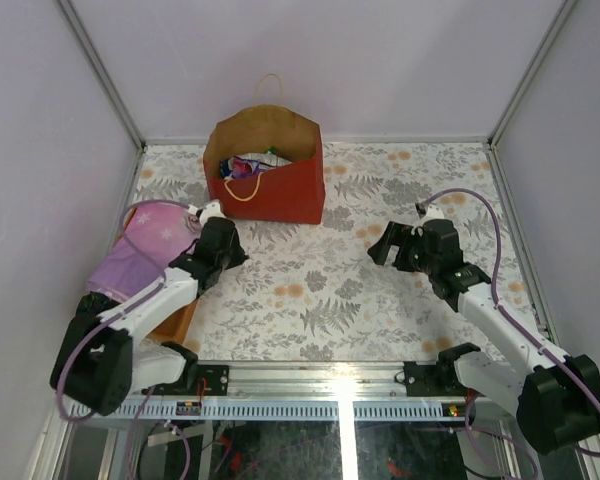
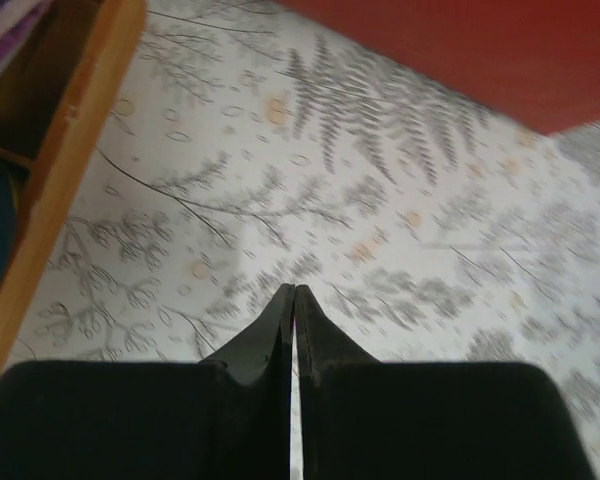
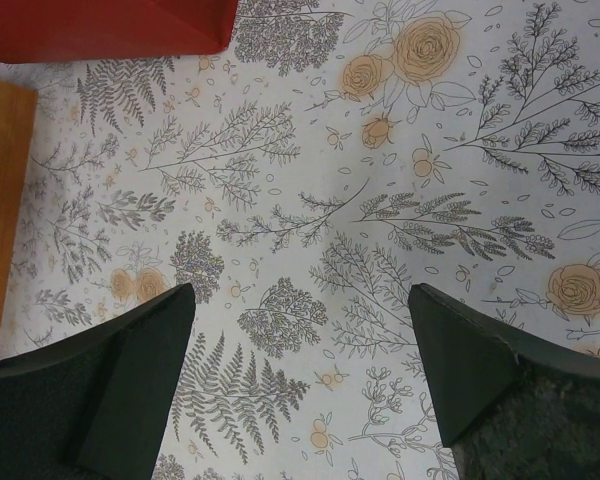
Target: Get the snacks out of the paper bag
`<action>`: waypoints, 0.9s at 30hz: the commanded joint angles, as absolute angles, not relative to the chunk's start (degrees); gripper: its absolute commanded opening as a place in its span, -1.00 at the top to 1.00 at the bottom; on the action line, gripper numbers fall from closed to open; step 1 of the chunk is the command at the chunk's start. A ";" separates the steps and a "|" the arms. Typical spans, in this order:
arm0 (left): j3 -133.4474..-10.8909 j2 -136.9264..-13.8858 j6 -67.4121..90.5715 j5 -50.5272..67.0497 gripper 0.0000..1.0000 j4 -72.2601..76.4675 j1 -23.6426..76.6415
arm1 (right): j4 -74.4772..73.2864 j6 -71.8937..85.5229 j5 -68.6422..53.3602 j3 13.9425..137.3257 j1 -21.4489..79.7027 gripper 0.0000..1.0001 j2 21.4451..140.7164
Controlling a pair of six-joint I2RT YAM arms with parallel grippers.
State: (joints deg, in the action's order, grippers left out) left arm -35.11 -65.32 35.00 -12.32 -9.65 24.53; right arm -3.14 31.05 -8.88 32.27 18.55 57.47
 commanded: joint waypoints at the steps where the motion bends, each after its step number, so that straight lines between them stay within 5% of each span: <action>1: -35.44 -74.29 36.03 -11.64 1.00 1.69 18.98 | -1.09 30.95 -8.62 32.29 19.04 -0.92 56.38; 27: -50.53 -96.65 35.69 -14.98 1.00 6.80 2.69 | -2.68 30.93 -10.13 34.40 19.09 -0.92 58.85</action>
State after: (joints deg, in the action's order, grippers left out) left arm -45.52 -95.42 36.03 -10.22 6.44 3.95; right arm -3.99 31.05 -9.13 32.08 18.57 58.37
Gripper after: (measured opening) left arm 0.001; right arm 0.960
